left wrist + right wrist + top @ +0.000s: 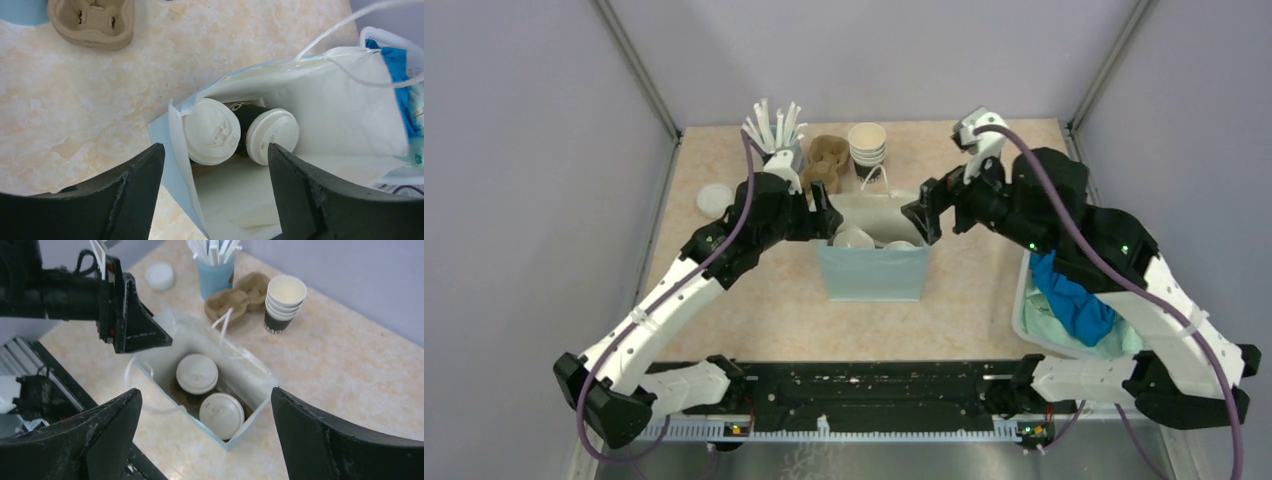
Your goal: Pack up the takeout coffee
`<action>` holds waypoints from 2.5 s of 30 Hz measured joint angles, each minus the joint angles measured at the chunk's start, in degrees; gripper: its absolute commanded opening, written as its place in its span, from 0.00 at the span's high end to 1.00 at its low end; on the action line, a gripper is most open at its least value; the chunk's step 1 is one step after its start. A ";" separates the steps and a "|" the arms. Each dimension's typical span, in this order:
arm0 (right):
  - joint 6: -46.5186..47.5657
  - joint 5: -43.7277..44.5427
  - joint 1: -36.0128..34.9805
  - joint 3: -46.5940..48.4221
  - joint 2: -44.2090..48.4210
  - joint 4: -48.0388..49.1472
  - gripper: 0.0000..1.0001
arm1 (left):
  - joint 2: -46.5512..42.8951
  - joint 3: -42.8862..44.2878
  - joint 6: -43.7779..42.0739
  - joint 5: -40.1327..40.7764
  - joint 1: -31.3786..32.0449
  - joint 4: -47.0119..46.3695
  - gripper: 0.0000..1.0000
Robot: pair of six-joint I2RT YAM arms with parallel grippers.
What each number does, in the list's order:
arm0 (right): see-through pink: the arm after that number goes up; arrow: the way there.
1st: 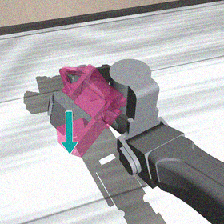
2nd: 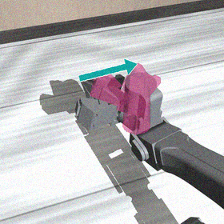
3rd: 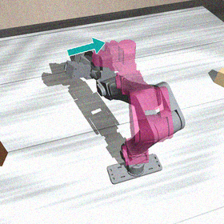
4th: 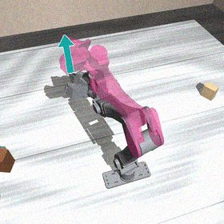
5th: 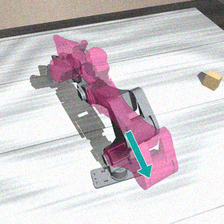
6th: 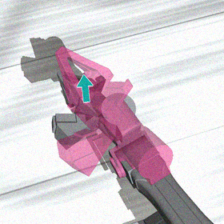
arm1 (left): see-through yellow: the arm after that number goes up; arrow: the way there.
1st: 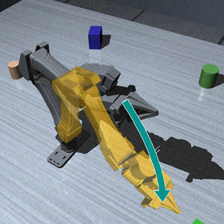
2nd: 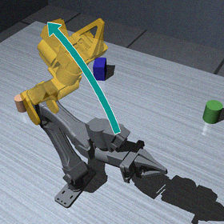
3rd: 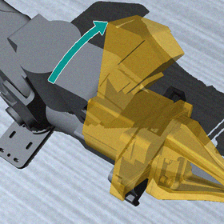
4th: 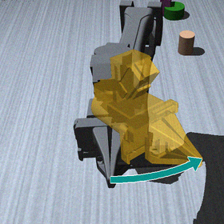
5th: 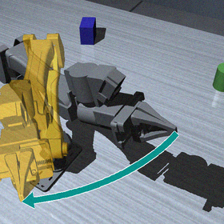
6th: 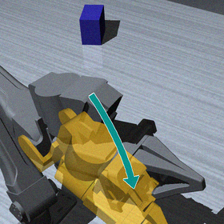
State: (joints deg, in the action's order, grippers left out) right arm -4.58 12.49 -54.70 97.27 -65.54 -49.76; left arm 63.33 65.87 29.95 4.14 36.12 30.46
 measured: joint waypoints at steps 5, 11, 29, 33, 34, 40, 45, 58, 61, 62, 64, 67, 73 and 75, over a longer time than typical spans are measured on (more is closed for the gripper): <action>-0.79 3.45 -0.02 -0.52 3.21 5.92 0.01 | 2.62 8.35 -1.64 0.55 -0.57 4.07 0.03; -2.64 11.54 2.05 -1.68 1.57 6.12 0.01 | 11.65 25.03 -5.16 2.08 -5.73 6.38 0.01; -3.69 -0.92 24.26 -9.14 0.09 3.91 0.01 | 37.66 41.33 -19.12 11.80 -13.31 5.35 0.30; -2.64 -2.14 24.50 -9.11 -1.18 3.87 0.01 | 39.43 41.38 -21.53 13.20 -13.31 5.66 0.41; -2.49 -2.16 24.50 -9.11 -1.33 3.89 0.01 | 39.60 41.38 -22.05 13.66 -13.31 5.77 0.44; -1.97 -2.82 24.50 -9.20 -1.33 4.20 0.01 | 39.69 39.98 -25.05 16.48 -13.31 3.85 0.62; -1.77 -3.26 24.50 -9.55 -1.33 4.31 0.01 | 40.96 40.72 -26.95 17.31 -13.31 2.89 0.86; -1.40 -3.30 24.50 -11.17 0.92 4.37 0.01 | 42.82 47.23 -30.56 21.40 -13.33 3.04 1.00; -1.38 -3.61 24.50 -11.19 1.51 4.39 0.01 | 41.13 49.22 -30.29 21.88 -13.31 4.50 1.00; -1.38 -3.72 24.50 -11.23 1.79 4.42 0.01 | 40.17 49.57 -29.94 21.92 -13.31 5.14 1.00; -1.40 -4.11 24.50 -11.41 2.60 4.35 0.01 | 37.46 49.72 -29.14 21.79 -13.31 6.45 1.00; -1.46 -5.09 24.50 -11.43 4.04 4.37 0.01 | 31.93 49.72 -27.52 20.76 -13.31 8.28 1.00; -2.14 -6.58 24.50 -13.14 7.82 4.26 0.01 | 20.70 49.70 -24.55 14.29 -13.35 10.75 1.00; -2.54 -6.60 24.50 -13.68 8.50 4.07 0.01 | 17.03 49.68 -23.74 9.46 -13.33 11.74 1.00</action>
State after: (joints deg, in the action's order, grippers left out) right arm -7.11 5.89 -30.20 83.59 -57.04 -45.69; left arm 80.36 115.55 6.22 13.61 22.79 42.19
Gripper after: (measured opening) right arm 0.985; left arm 0.014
